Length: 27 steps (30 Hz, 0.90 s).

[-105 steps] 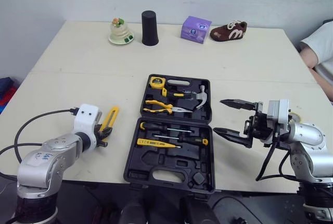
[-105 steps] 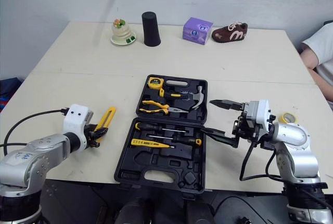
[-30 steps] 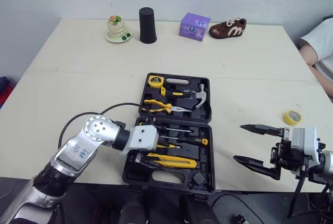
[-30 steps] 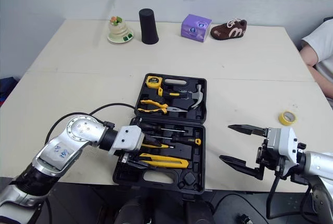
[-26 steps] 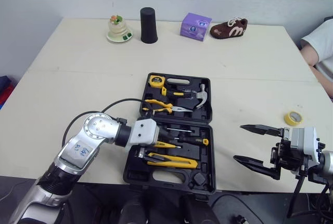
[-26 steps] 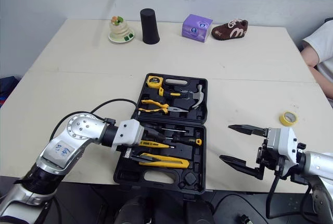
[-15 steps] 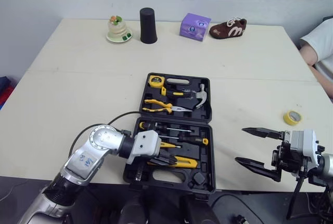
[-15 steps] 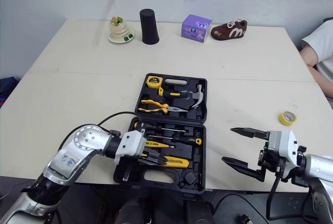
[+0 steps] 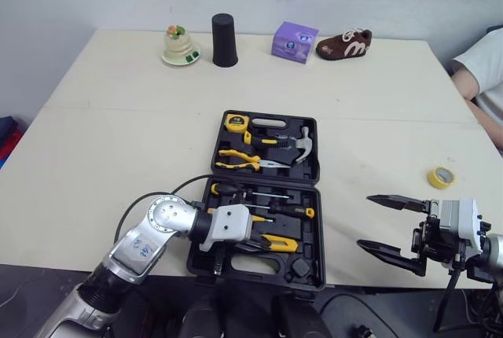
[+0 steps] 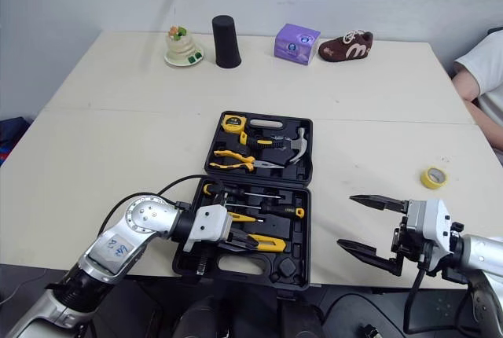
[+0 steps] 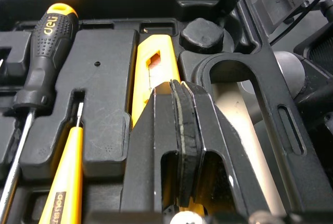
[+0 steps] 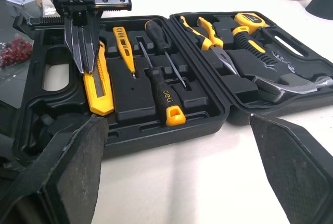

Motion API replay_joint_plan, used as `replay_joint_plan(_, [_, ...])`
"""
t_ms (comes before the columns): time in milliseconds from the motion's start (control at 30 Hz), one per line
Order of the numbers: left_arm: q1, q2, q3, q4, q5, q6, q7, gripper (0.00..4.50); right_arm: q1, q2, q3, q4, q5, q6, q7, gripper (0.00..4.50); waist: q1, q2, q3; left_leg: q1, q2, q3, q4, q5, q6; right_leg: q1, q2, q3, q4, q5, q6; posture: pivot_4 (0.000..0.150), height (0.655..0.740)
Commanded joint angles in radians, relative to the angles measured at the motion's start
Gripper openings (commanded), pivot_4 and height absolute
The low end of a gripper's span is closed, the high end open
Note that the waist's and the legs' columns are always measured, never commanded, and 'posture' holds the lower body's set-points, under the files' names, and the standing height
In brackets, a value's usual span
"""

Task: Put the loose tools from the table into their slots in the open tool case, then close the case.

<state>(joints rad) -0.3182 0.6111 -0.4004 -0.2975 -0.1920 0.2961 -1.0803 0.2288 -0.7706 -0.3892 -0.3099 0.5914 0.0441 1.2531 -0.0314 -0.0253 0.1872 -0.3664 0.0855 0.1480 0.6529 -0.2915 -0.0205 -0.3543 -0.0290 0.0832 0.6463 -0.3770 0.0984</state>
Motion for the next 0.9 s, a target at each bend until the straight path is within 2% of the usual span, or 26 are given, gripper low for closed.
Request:
replay_joint_plan(33, [0.036, 0.04, -0.047, 0.073, 0.097, 0.077, 0.037, 0.04, 0.005, 0.003, -0.005, -0.011, 0.006, -0.016, 0.001, 4.5, 0.0, 0.0, -0.002, 0.001, 0.0, 0.0, 0.0, 0.0, 0.0, 0.001, 0.0, 0.0, 0.0, 0.0, 0.0, 0.15, 0.74])
replay_joint_plan(167, [0.052, 0.054, -0.073, 0.103, 0.118, 0.13, 0.06, 0.04, 0.008, 0.006, -0.002, -0.012, 0.004, -0.017, -0.004, 4.5, -0.002, 0.0, -0.007, 0.015, 0.001, 0.0, -0.006, -0.004, 0.002, 0.016, -0.003, 0.0, -0.007, -0.001, -0.002, 0.15, 0.74])
replay_joint_plan(300, [0.056, 0.046, -0.062, 0.118, 0.114, 0.092, 0.078, 0.04, 0.008, 0.007, -0.002, -0.015, 0.004, -0.016, -0.011, 4.5, -0.002, 0.003, -0.014, 0.015, 0.002, 0.0, -0.006, -0.007, 0.005, 0.018, -0.003, -0.001, -0.009, 0.0, -0.003, 0.15, 0.74])
replay_joint_plan(500, [0.045, 0.0, 0.017, 0.125, 0.045, -0.086, 0.065, 0.04, 0.015, -0.001, -0.021, -0.01, 0.006, -0.011, -0.021, 4.5, 0.0, 0.004, -0.017, 0.015, 0.001, 0.0, -0.006, -0.007, 0.006, 0.017, -0.006, -0.002, -0.01, -0.001, -0.007, 0.15, 0.74])
replay_joint_plan(567, [0.021, -0.054, 0.077, 0.137, 0.001, -0.229, 0.071, 0.04, 0.026, -0.006, -0.057, 0.012, 0.01, -0.005, -0.033, 4.5, 0.001, 0.004, -0.017, 0.014, 0.001, 0.0, -0.006, -0.008, 0.006, 0.017, -0.006, -0.002, -0.01, -0.001, -0.007, 0.15, 0.74])
replay_joint_plan(667, [-0.021, -0.057, 0.146, 0.062, -0.075, -0.238, 0.039, 0.04, 0.017, 0.043, -0.166, 0.099, 0.028, -0.005, -0.149, 4.5, 0.003, 0.002, -0.015, 0.01, 0.0, 0.0, -0.006, -0.008, 0.008, 0.012, -0.009, -0.005, -0.01, 0.001, -0.004, 0.15, 0.74])
replay_joint_plan(800, [0.005, -0.045, 0.265, 0.035, -0.118, -0.278, 0.072, 1.34, 0.028, 0.088, -0.271, 0.205, -0.019, -0.078, -0.236, 4.5, 0.003, 0.004, -0.016, 0.007, -0.001, 0.0, -0.007, -0.009, 0.005, 0.013, -0.011, -0.009, -0.018, 0.001, -0.003, 0.15, 0.74])
replay_joint_plan(900, [0.035, -0.038, 0.398, 0.027, -0.183, -0.253, 0.127, 2.79, 0.046, 0.107, -0.344, 0.269, -0.038, -0.133, -0.286, 4.5, -0.001, 0.007, -0.015, 0.007, -0.001, 0.002, -0.007, -0.011, 0.005, 0.013, -0.01, -0.008, -0.021, 0.0, -0.002, 0.15, 0.74])
